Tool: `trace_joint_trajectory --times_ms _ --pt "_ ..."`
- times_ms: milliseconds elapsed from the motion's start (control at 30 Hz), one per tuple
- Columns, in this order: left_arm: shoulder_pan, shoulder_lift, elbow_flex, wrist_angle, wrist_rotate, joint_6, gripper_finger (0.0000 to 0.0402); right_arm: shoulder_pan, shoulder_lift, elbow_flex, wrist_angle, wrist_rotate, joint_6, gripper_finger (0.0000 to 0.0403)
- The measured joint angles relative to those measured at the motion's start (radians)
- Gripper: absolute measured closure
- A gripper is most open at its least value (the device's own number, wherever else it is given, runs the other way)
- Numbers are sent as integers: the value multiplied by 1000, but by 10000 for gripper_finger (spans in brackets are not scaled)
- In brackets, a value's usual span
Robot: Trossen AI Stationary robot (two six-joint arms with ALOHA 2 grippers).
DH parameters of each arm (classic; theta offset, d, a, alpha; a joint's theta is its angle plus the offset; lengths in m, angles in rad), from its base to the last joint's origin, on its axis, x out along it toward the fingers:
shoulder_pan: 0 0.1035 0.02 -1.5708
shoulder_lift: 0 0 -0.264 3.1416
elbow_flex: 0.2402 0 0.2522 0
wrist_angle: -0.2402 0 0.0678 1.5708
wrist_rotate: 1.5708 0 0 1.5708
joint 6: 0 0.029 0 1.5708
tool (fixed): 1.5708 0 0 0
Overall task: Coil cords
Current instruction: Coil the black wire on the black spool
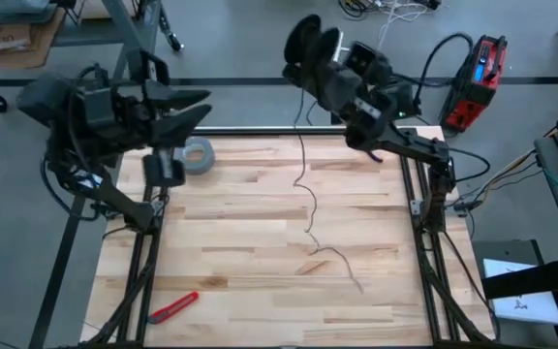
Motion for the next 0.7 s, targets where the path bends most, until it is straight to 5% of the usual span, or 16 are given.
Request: trace_joint_trajectory --times_ms 300,700 --pt "0 51 -1 70 -164 47 324 -7 0 -6 -56 124 433 403" --pt "-5 45 -1 77 -163 46 276 -6 1 -8 -88 143 443 403"
